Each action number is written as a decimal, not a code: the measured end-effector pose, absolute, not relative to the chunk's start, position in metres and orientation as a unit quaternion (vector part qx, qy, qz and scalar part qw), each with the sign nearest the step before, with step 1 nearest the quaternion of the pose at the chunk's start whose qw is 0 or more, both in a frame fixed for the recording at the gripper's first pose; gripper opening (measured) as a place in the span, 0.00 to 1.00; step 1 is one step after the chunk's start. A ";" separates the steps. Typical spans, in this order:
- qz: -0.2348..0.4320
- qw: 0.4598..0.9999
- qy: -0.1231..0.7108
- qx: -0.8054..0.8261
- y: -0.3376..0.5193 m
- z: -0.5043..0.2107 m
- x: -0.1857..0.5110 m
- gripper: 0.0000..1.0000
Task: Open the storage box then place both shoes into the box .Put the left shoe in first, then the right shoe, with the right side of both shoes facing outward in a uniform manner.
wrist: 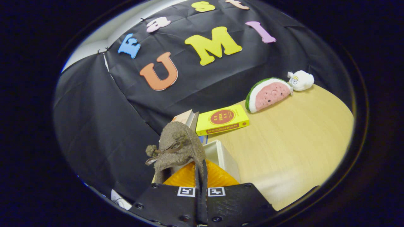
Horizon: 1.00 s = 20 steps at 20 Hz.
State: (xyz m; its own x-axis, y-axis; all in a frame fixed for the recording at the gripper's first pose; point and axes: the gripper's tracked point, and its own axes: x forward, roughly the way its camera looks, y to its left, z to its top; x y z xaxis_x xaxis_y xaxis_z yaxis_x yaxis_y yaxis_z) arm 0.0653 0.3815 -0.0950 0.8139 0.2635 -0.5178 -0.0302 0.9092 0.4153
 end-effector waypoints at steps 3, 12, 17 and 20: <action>0.073 0.930 0.302 0.195 0.391 -0.111 0.064 0.00; 0.039 0.935 0.306 0.176 0.381 -0.132 0.063 0.01; 0.051 0.937 0.308 0.159 0.388 -0.136 0.057 0.25; 0.071 0.938 0.298 0.165 0.391 -0.124 0.053 0.37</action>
State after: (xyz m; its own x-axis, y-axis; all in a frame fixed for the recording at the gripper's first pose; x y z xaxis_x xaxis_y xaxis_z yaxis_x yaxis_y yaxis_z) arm 0.0531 0.3907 -0.1239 0.8124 0.2315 -0.5352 -0.0349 0.9355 0.3517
